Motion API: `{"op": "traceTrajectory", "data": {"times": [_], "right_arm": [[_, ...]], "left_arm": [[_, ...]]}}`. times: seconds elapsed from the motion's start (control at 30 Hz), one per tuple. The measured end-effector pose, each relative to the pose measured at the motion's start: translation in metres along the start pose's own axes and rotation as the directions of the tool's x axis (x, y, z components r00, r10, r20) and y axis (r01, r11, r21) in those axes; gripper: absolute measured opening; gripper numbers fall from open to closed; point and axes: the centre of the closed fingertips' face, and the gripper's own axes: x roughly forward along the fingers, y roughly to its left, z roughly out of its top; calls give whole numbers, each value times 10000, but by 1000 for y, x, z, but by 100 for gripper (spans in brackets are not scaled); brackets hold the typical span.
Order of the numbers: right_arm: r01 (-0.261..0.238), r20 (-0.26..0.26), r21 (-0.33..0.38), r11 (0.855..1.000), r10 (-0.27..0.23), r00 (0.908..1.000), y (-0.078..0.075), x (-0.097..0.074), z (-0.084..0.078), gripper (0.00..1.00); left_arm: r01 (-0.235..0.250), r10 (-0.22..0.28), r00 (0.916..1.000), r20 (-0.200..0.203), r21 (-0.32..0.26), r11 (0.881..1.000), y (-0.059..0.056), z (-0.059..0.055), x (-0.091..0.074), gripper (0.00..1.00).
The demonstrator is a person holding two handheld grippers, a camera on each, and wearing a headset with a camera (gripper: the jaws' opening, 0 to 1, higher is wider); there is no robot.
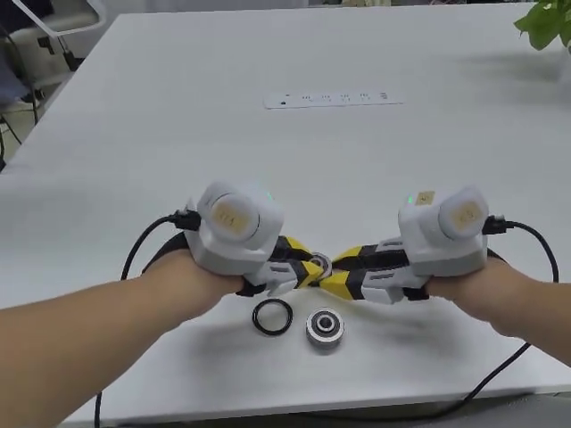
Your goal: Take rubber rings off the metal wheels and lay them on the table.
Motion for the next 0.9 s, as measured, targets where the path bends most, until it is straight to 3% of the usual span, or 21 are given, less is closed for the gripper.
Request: {"op": "traceTrajectory", "data": {"times": [0.17,0.33,0.63,0.9], "right_arm": [[0,-89,-82,10000,-1,10000,-1,-2,-2,13],[67,-201,-47,10000,-68,9998,-2,-4,-5,1],[182,-252,16,9998,-181,9995,-3,-4,-5,0],[200,-141,776,9968,-189,9997,-6,-4,-4,0]], "left_arm": [[-33,32,10000,-12,-58,10000,1,0,0,9],[-69,69,10000,-29,-108,9999,0,0,0,8],[-177,177,9998,-67,-43,9998,0,0,-1,8],[-272,272,9995,-139,2,9996,1,-1,-1,8]]}}
